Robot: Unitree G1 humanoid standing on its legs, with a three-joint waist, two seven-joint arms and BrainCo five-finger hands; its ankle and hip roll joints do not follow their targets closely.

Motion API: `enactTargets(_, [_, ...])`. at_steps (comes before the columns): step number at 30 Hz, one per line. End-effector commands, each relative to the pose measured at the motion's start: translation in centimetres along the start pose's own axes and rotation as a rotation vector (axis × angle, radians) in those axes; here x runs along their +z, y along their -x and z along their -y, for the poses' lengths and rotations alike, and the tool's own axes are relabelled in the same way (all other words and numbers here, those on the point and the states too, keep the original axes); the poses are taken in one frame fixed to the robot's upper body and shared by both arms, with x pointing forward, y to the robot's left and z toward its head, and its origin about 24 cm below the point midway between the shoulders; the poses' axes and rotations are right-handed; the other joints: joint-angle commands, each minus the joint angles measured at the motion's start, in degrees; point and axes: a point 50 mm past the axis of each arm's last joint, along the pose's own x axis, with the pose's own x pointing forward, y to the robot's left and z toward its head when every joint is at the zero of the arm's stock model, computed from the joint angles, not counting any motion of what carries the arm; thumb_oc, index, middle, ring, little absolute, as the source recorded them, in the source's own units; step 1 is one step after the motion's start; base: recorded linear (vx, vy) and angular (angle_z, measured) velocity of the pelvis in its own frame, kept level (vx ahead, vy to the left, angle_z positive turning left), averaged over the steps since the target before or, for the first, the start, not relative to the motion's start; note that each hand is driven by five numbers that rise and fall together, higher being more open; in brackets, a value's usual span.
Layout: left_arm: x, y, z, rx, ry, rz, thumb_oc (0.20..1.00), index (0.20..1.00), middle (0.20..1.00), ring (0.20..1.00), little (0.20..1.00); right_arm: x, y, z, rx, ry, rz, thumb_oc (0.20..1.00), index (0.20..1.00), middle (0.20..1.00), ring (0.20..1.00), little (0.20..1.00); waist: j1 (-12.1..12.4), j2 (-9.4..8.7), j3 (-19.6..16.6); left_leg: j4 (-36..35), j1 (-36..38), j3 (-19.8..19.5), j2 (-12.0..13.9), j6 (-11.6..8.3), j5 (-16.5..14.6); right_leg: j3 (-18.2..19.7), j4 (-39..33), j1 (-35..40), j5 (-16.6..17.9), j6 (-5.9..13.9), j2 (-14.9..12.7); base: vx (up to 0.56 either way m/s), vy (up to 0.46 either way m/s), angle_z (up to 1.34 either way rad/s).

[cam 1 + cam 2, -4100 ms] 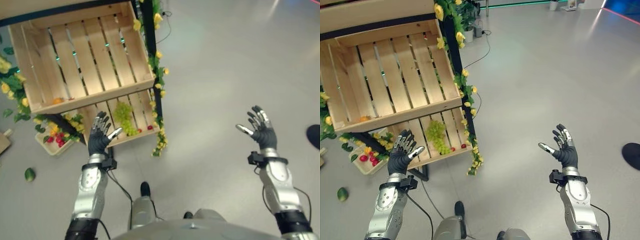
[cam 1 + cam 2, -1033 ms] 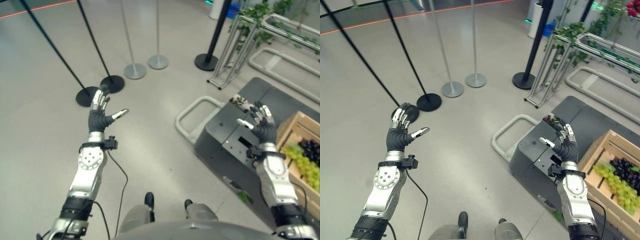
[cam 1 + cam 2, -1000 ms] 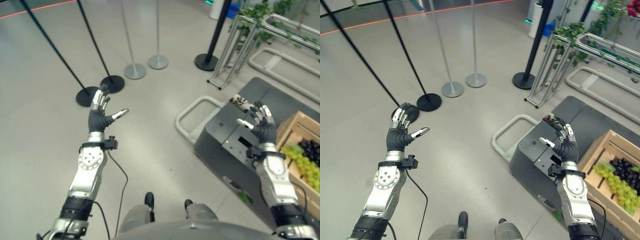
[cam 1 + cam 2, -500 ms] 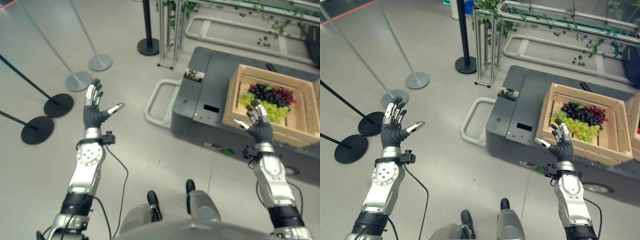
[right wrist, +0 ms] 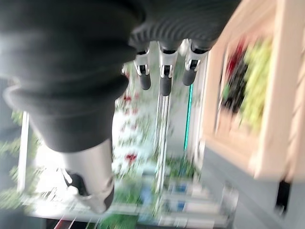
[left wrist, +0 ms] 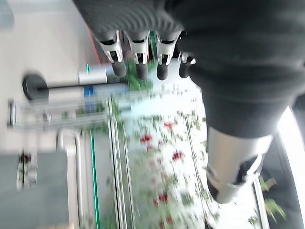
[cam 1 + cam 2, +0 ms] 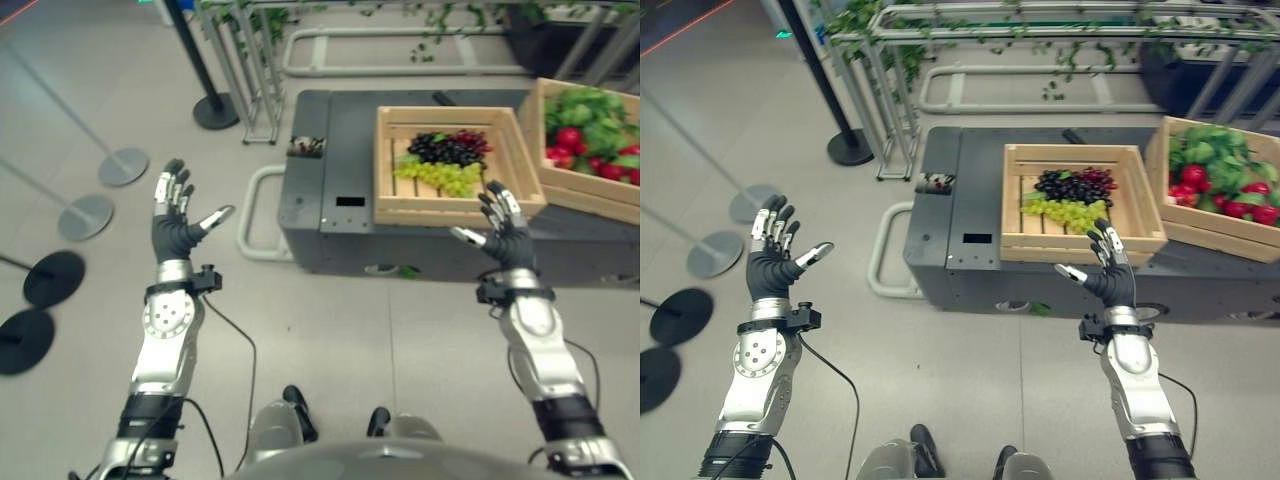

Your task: Pick up the fruits from the basket on one side to the basket on the other side

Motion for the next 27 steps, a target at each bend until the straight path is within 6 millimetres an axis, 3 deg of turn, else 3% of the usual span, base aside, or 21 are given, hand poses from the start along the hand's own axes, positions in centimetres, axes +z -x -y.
enactTargets(1, [1.8, -0.9, 0.3, -0.018, 0.039, 0.103, 1.000, 1.000, 1.000, 1.000, 1.000, 1.9, -0.7, 0.6, -0.006, 0.018, 0.100, 1.000, 1.000, 1.000, 1.000, 1.000, 0.55, -0.98, -0.85, 1.67, 0.95, -0.67, -1.65, -1.95, -2.35, 2.25, -5.69, 6.35, 1.07, 5.66, -0.86, -0.02, -0.126, 0.10])
enactTargets(4, [1.8, -0.9, 0.7, -0.035, 0.032, 0.099, 1.000, 1.000, 1.000, 1.000, 1.000, 1.9, -0.2, 1.3, -0.026, 0.029, 0.097, 1.000, 1.000, 1.000, 1.000, 1.000, -0.35, -1.49, -0.37, 5.48, 0.18, -1.14, 0.42, -3.91, -1.93, 2.83, -8.11, 7.98, 1.42, 4.71, 0.35, -0.05, -0.180, 0.20])
enactTargets(5, [1.8, -0.8, 0.6, -0.034, 0.020, 0.099, 1.000, 1.000, 1.000, 1.000, 1.000, 1.9, -0.1, 1.5, -0.035, 0.021, 0.096, 1.000, 1.000, 1.000, 1.000, 1.000, -0.77, -1.80, 0.15, 7.42, -0.47, -0.19, 1.75, -3.83, -0.37, 2.95, -8.52, 7.84, 2.30, 3.78, 0.98, -0.08, -0.179, 0.18])
enactTargets(8, [1.6, -0.6, 0.4, -0.032, 0.009, 0.089, 1.000, 1.000, 1.000, 1.000, 1.000, 2.0, -0.1, 1.3, -0.028, -0.007, 0.104, 1.000, 1.000, 1.000, 1.000, 1.000, -0.63, -2.09, 1.10, 11.16, -1.19, -3.37, 3.30, -5.56, 1.64, 4.95, -8.67, 8.35, 2.40, 2.56, 1.87, -0.06, -0.103, -0.08])
enactTargets(9, [1.5, -0.1, -0.1, -0.016, -0.002, 0.082, 1.000, 1.000, 1.000, 1.000, 1.000, 1.9, -0.3, 1.0, -0.009, -0.018, 0.102, 1.000, 1.000, 1.000, 1.000, 1.000, 0.22, -2.64, 2.24, 15.18, -2.80, -12.49, 2.63, -6.52, 3.71, 7.96, -7.68, 7.07, 3.24, 1.42, 2.36, -0.08, -0.022, -0.49])
enactTargets(10, [1.5, -0.1, -0.1, -0.016, -0.002, 0.082, 1.000, 1.000, 1.000, 1.000, 1.000, 1.9, -0.3, 1.0, -0.009, -0.018, 0.103, 1.000, 1.000, 1.000, 1.000, 1.000, 0.17, -2.63, 2.15, 15.17, -2.92, -12.52, 2.64, -6.53, 3.77, 7.93, -7.69, 6.97, 3.29, 1.40, 2.38, -0.16, -0.026, -0.90])
enactTargets(11, [1.3, 0.4, -0.6, 0.004, -0.020, 0.066, 1.000, 1.000, 1.000, 1.000, 1.000, 1.9, -0.6, 0.3, 0.014, -0.044, 0.104, 1.000, 1.000, 1.000, 1.000, 1.000, 1.23, -2.83, 2.43, 14.87, -3.78, -23.85, -0.94, -5.53, 1.99, 10.69, -6.91, 5.20, 3.99, 1.94, 2.35, -0.05, 0.006, -0.79])
enactTargets(12, [1.0, 0.7, -1.0, 0.017, -0.035, 0.055, 1.000, 1.000, 1.000, 1.000, 1.000, 1.7, -0.7, 0.0, 0.021, -0.058, 0.099, 1.000, 1.000, 1.000, 1.000, 1.000, 1.67, -2.72, 2.16, 12.10, -3.43, -28.47, -1.72, -5.10, 0.66, 12.19, -7.01, 5.03, 3.94, 2.42, 2.83, -0.04, 0.007, -0.89])
enactTargets(15, [0.9, 0.7, -1.3, 0.029, -0.041, 0.049, 1.000, 1.000, 1.000, 1.000, 1.000, 1.7, -1.0, -0.1, 0.025, -0.066, 0.106, 1.000, 1.000, 1.000, 1.000, 1.000, 1.56, -2.12, 1.32, 2.04, -2.16, -34.17, -1.27, -5.48, 1.60, 13.26, -7.28, 4.23, 4.26, 3.25, 3.44, 0.03, 0.049, -0.76])
enactTargets(20, [1.1, 0.5, -1.3, 0.009, -0.063, 0.063, 1.000, 1.000, 1.000, 1.000, 1.000, 1.9, -1.3, 0.3, -0.002, -0.067, 0.115, 1.000, 1.000, 1.000, 1.000, 1.000, -0.55, -2.12, 0.67, -2.38, 1.09, -31.81, -0.72, -5.99, 1.53, 12.99, -6.08, 3.36, 3.86, 3.71, 2.29, 0.02, 0.118, -0.10])
enactTargets(27, [1.0, 0.7, -2.1, 0.020, -0.101, 0.051, 1.000, 1.000, 1.000, 1.000, 1.000, 1.3, -1.4, -0.3, 0.010, -0.069, 0.083, 1.000, 1.000, 1.000, 1.000, 1.000, -0.16, -3.08, -0.66, -4.26, 4.79, -27.79, -1.82, -4.40, -0.60, 15.83, -4.29, 1.66, 4.76, 5.35, 0.03, 0.05, 0.131, -0.24])
